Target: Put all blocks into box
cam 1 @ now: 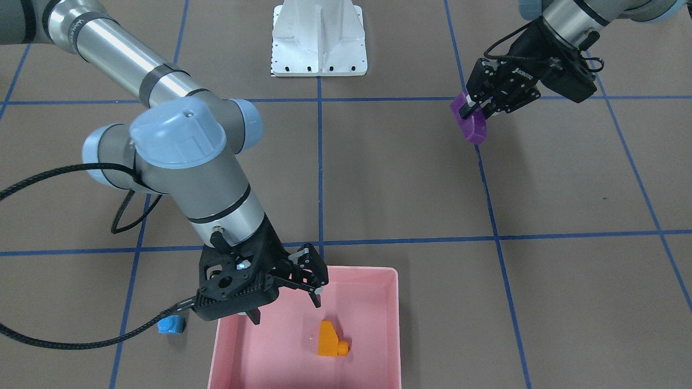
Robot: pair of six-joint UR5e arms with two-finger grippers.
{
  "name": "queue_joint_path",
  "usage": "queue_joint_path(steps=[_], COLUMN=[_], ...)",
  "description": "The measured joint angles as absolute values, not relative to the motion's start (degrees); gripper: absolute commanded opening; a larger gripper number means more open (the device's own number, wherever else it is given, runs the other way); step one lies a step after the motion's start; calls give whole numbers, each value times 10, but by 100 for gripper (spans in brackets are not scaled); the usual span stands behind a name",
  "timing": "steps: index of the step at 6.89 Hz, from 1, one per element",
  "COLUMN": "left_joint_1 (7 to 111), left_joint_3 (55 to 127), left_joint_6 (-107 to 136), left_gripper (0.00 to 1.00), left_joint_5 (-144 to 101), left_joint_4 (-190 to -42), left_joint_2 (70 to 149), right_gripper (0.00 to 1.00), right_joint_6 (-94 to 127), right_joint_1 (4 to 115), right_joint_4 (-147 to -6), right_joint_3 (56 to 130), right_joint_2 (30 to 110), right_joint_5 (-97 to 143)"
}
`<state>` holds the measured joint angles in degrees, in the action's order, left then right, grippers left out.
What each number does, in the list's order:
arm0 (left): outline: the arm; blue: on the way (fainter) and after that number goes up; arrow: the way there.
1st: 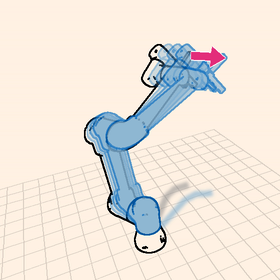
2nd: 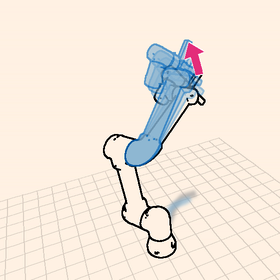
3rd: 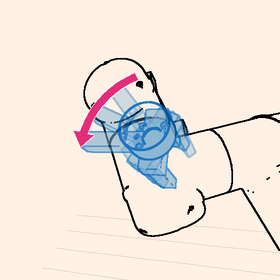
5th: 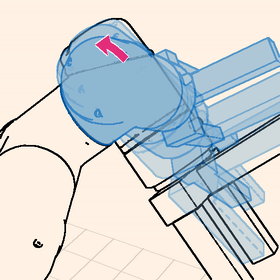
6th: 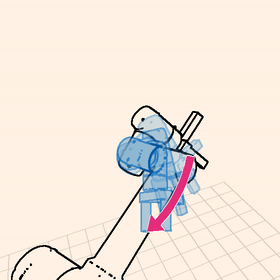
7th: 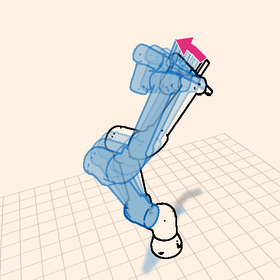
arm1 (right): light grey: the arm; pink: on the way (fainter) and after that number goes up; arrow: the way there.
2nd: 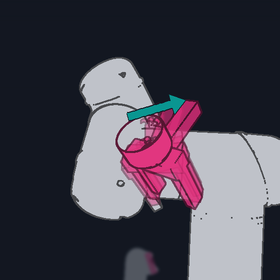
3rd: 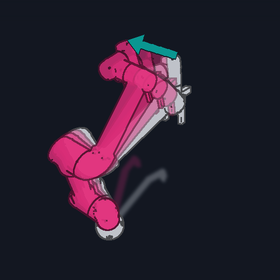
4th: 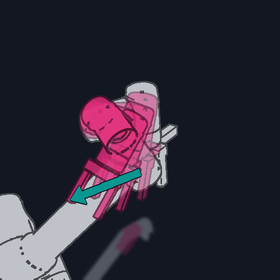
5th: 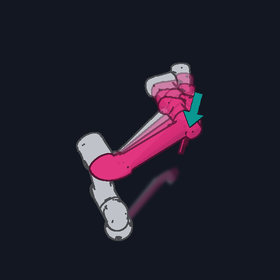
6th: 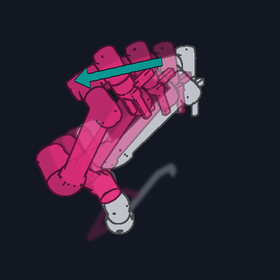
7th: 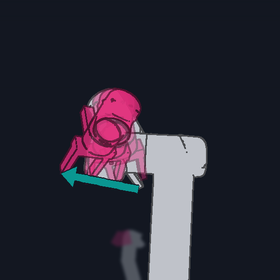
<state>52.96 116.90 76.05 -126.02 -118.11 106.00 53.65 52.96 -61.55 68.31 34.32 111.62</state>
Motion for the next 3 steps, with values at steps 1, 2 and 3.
queue_joint_path(steps=[1, 2, 3], left_joint_1=[521, 505, 488], left_joint_3=[1151, 1124, 1092], left_joint_6=[829, 885, 933], left_gripper=[0, 0, 0], left_joint_5=[-1204, -1149, -1097], left_joint_4=[-1180, -1177, -1175], left_joint_2=[1108, 1159, 1203], right_gripper=[99, 99, 99], right_joint_6=[467, 392, 334], right_joint_1=[547, 562, 576], right_joint_4=[-670, -701, -704], right_joint_3=[750, 800, 824], right_joint_2=[392, 445, 492], right_joint_5=[1134, 1143, 1156])
